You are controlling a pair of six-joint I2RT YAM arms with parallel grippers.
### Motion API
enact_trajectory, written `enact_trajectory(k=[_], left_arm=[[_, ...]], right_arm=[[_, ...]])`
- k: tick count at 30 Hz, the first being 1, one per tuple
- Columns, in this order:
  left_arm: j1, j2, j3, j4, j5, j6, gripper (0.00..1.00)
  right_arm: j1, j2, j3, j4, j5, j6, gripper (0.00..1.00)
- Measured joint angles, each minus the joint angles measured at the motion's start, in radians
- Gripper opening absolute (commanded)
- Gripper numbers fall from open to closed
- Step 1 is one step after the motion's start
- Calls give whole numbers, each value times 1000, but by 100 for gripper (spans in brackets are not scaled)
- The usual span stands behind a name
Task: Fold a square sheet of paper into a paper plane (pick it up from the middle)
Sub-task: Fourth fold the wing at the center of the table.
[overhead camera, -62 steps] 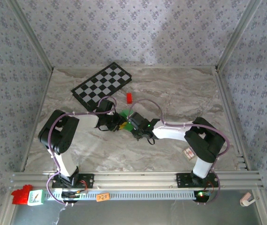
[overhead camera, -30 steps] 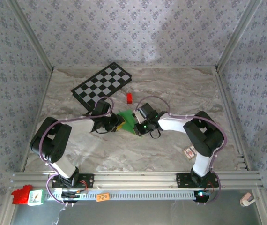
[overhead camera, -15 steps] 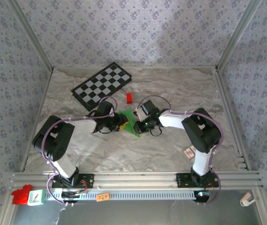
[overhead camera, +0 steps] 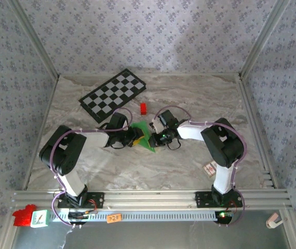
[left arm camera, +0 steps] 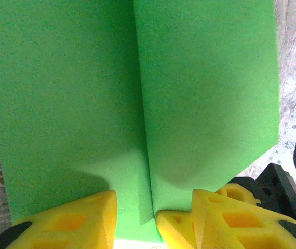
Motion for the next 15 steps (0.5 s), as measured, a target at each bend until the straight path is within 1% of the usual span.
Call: enact_trajectory(k=[8,15], left_arm=[[-3,2,32,-28,-4,28,48],[-12,13,45,-91,-16,35,49]], right_arm=[[0,6,6,0,-8,7,12],[-2,7,6,0,-9,8,11]])
